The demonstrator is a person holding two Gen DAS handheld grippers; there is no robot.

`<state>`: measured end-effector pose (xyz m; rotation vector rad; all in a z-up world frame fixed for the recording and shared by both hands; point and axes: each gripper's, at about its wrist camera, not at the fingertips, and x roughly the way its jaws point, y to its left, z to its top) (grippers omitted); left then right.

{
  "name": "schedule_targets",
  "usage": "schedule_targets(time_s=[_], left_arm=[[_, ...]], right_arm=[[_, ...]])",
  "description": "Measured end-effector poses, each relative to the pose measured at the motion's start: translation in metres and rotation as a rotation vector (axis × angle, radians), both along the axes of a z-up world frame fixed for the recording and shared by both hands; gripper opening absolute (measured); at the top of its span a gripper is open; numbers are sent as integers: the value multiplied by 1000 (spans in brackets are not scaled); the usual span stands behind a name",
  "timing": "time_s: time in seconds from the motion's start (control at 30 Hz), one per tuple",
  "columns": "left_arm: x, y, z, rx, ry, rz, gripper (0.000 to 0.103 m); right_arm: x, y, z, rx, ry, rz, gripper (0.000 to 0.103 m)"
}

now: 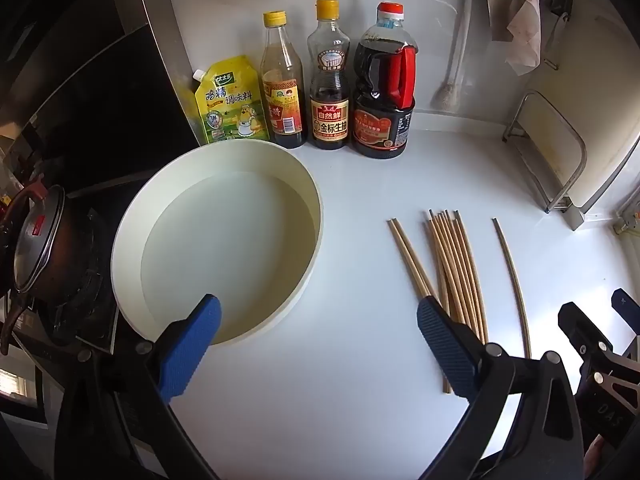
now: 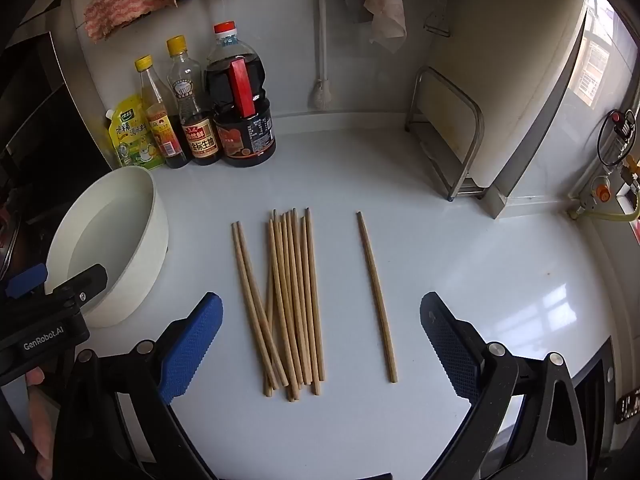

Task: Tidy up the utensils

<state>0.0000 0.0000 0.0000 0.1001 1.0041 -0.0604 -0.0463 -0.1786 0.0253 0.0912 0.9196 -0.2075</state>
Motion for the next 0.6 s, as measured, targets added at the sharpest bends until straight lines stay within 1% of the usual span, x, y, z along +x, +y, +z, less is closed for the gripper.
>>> schedule_targets(time_s=[0.6], left_arm=[[-1,2,0,-4,3,-5,97]], right_arm=[[-1,1,5,0,-9,2,95]])
